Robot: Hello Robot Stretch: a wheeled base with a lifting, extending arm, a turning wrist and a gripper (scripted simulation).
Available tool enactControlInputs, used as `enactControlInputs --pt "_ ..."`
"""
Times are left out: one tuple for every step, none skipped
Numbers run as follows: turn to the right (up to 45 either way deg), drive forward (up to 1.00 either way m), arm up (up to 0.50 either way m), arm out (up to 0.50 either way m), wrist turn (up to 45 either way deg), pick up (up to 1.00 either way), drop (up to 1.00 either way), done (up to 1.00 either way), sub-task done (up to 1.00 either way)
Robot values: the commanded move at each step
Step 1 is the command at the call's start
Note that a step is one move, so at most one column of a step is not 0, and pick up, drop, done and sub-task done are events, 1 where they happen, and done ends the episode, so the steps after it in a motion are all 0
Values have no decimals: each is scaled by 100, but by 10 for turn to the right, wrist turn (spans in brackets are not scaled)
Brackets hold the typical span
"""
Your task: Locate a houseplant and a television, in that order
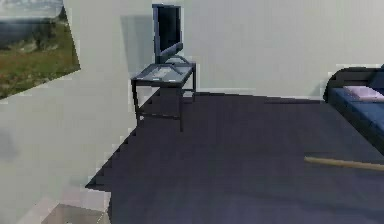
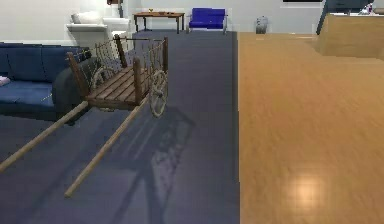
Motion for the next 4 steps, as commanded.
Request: enactControlInputs --pt "0 100 0 0 0 0 0 0 0" --pt "150 0 0 0 0 0 0 0 0" --pt "0 20 0 0 0 0 0 0 0" --pt "-270 0 0 0 0 0 0 0 0"
